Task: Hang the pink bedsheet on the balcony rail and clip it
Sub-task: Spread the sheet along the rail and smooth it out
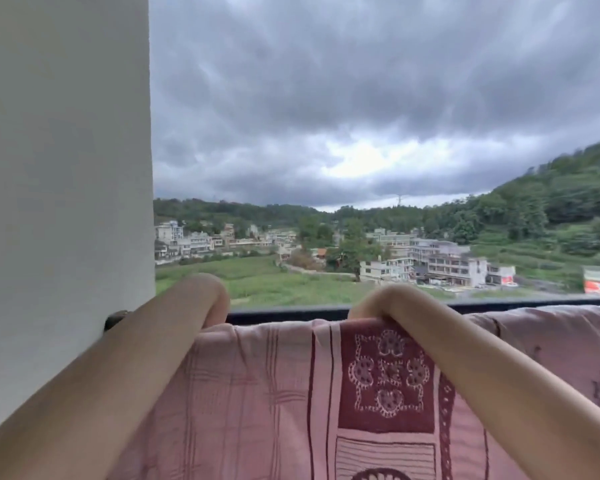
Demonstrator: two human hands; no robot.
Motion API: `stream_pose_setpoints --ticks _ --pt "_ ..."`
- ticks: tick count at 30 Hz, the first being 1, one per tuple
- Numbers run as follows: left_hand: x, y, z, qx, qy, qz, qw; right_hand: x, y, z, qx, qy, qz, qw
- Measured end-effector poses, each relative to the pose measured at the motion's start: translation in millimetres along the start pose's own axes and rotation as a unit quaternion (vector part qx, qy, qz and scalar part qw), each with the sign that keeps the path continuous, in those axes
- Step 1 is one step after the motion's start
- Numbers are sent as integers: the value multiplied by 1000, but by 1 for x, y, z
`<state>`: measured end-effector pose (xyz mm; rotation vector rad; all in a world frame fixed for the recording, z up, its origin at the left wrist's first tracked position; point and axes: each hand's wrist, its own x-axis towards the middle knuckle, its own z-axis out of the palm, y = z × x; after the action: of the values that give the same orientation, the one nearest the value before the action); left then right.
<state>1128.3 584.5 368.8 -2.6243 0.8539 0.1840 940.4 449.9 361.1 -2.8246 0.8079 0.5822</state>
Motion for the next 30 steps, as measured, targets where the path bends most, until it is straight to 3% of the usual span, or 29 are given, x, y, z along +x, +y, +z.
stream_pose_setpoints --ticks 1,2,5,6,8,10,12,14,17,20,25,30 --pt "-7 3 3 0 6 21 1000 -4 2 1 5 18 -30 999" --pt "-13 5 2 -5 68 65 996 -7 5 1 2 88 -70 994" --pt "-43 16 -6 -124 309 188 924 -11 13 -2 125 311 -150 930" --pt "-57 22 -5 -189 333 233 894 -16 14 -2 150 359 -168 906" --pt "-87 36 6 -279 293 325 855 -29 18 1 141 451 -193 860" --pt "-111 52 23 -243 251 372 860 -47 33 10 91 512 -214 827" --pt "-121 64 37 -150 272 365 878 -65 63 29 39 537 -220 813" --pt "-128 76 41 -71 329 302 892 -79 105 52 -14 560 -211 801" --pt "-139 116 45 -11 433 226 872 -91 184 80 -20 593 -135 794" --pt "-153 188 47 -21 475 248 844 -103 266 99 44 615 -43 786" --pt "-171 333 24 -58 508 262 818 -127 415 124 32 614 53 787" --pt "-188 460 -9 -117 546 236 796 -144 528 123 -11 646 -17 763"
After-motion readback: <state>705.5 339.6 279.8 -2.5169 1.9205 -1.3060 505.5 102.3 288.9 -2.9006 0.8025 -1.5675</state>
